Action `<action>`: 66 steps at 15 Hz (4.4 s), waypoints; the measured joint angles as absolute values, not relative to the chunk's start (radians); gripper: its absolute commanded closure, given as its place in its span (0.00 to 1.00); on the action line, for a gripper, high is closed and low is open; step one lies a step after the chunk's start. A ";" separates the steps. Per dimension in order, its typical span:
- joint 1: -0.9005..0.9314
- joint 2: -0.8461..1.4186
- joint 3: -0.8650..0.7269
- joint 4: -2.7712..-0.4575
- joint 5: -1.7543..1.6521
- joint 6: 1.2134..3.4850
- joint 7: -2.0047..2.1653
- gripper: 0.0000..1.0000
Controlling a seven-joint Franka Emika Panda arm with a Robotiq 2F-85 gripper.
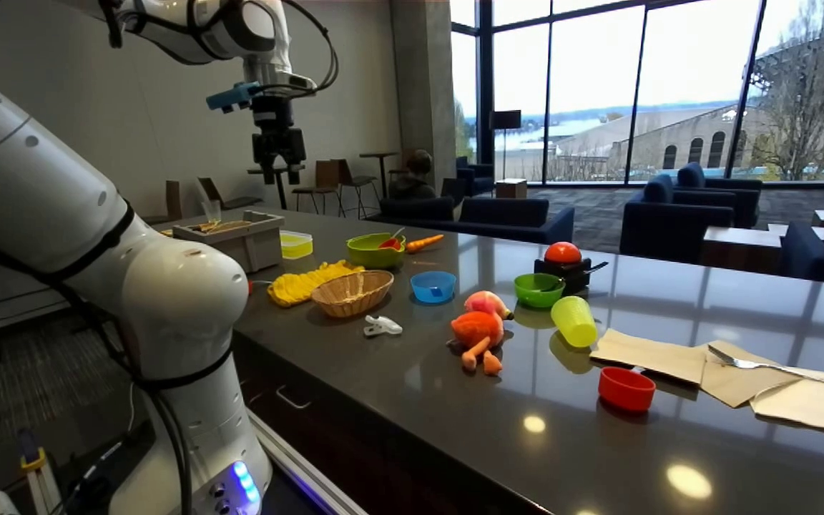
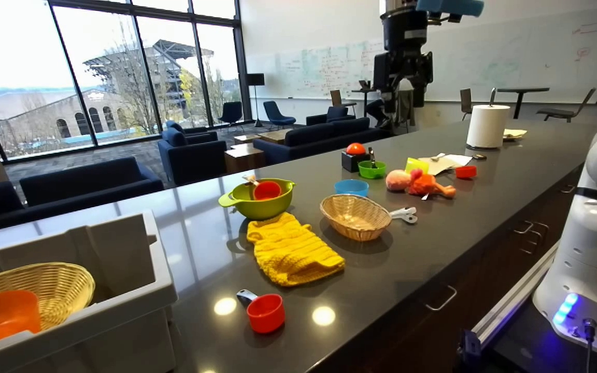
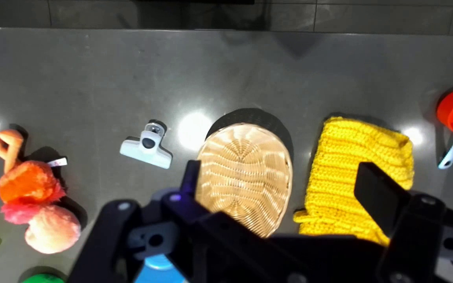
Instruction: Fold the yellow cloth halfway
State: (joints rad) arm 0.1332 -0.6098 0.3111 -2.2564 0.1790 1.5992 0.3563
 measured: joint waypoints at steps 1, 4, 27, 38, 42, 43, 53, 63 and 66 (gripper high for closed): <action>0.162 -0.610 0.343 -2.260 0.180 1.607 0.355 0.00; 0.248 -0.612 0.430 -2.259 0.180 1.638 0.354 0.00; 0.354 -0.206 0.538 -2.125 0.125 1.594 0.415 0.00; 0.378 0.145 0.437 -1.973 0.232 1.808 0.781 0.00; 0.383 0.149 0.389 -2.064 0.132 2.004 0.799 0.00; 0.382 0.148 0.376 -2.090 0.111 2.040 0.803 0.00; 0.399 0.020 0.346 -2.375 -0.127 2.413 0.856 0.00; 0.415 -0.059 0.476 -2.439 -0.389 2.498 1.047 0.00; 0.415 -0.039 0.495 -2.436 -0.643 2.450 1.217 0.00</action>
